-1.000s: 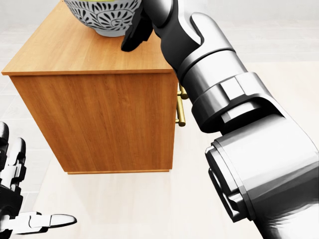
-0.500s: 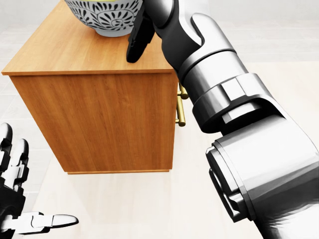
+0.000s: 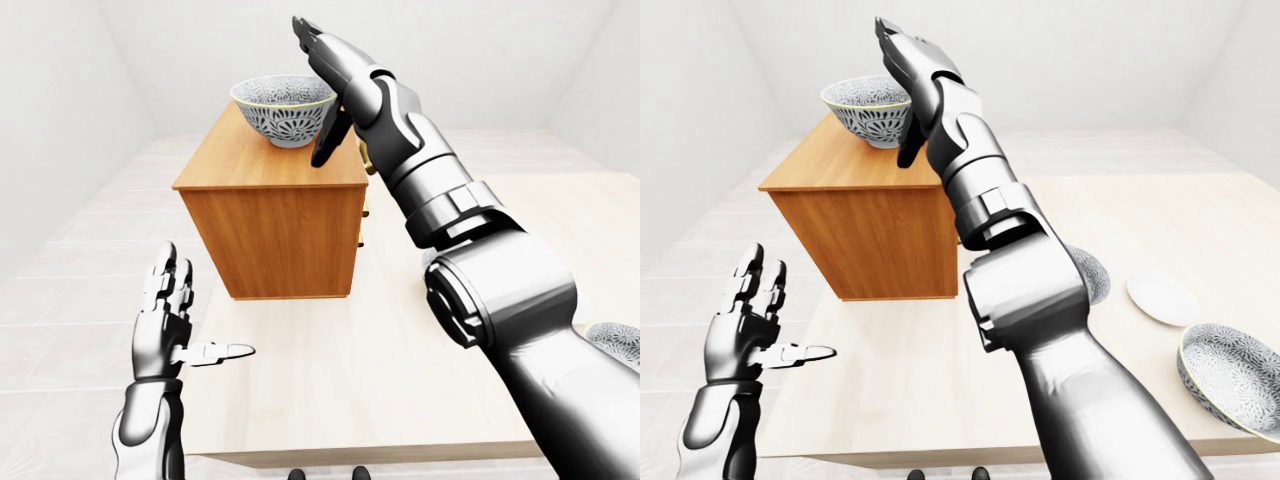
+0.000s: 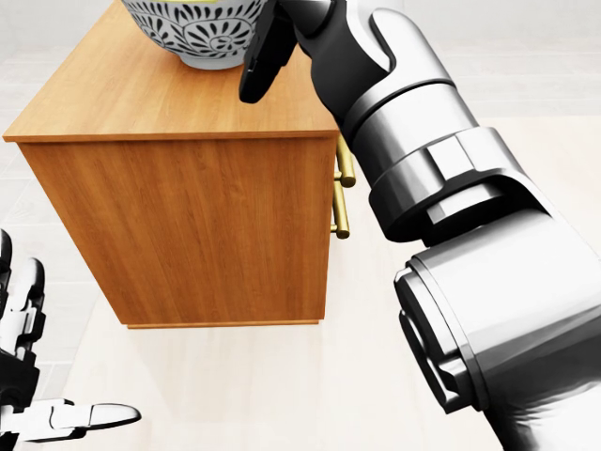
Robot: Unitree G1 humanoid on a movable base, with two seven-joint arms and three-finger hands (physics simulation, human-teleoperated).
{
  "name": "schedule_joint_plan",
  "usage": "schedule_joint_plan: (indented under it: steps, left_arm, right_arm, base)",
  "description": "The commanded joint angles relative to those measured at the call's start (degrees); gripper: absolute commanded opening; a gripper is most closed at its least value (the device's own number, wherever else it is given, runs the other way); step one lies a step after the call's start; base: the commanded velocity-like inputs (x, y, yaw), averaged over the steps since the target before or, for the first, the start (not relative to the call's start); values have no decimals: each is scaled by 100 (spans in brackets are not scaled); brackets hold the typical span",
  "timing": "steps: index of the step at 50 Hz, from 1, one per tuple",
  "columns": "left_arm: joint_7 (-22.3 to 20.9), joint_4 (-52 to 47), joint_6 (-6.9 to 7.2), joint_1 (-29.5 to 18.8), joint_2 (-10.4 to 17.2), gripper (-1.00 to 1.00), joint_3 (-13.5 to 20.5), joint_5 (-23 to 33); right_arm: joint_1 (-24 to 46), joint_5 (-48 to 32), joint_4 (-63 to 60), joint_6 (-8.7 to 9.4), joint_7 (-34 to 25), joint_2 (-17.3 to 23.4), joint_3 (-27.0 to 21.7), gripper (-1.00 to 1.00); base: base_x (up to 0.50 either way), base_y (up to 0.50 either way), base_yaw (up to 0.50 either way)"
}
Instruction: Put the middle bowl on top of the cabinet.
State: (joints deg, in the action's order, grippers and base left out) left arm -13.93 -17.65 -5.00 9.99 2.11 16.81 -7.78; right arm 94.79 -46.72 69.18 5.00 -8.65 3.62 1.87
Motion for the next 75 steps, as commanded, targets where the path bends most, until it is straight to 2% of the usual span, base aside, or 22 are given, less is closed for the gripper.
schedule_joint_plan:
  steps: [1, 12, 39, 54, 66, 75]
  left_arm:
    - [-20, -75, 0, 21, -3, 100, 41, -34]
    - [-50, -167, 0, 75, -26, 100, 66, -54]
    - [-67, -91, 0, 9, -31, 100, 125, -73]
    - [-64, -143, 0, 17, -22, 100, 133, -92]
    - [-59, -172, 14, 20, -31, 100, 131, -77]
    - [-63, -294, 76, 48, -22, 100, 164, -102]
  right_arm:
    - [73, 68, -34, 0, -7, 102, -47, 100]
    - [60, 115, -86, 0, -51, 167, -52, 100]
    - [-4, 171, 36, 0, -51, 771, -165, 100]
    - [78, 185, 60, 0, -104, 978, -202, 100]
    - [113, 166, 61, 0, -121, 1091, -209, 100]
    - [215, 181, 75, 0, -148, 1175, -244, 100]
  base:
    - [0, 0, 0]
    - [0, 0, 0]
    - [0, 0, 0]
    - [0, 0, 0]
    - [0, 0, 0]
    - [0, 0, 0]
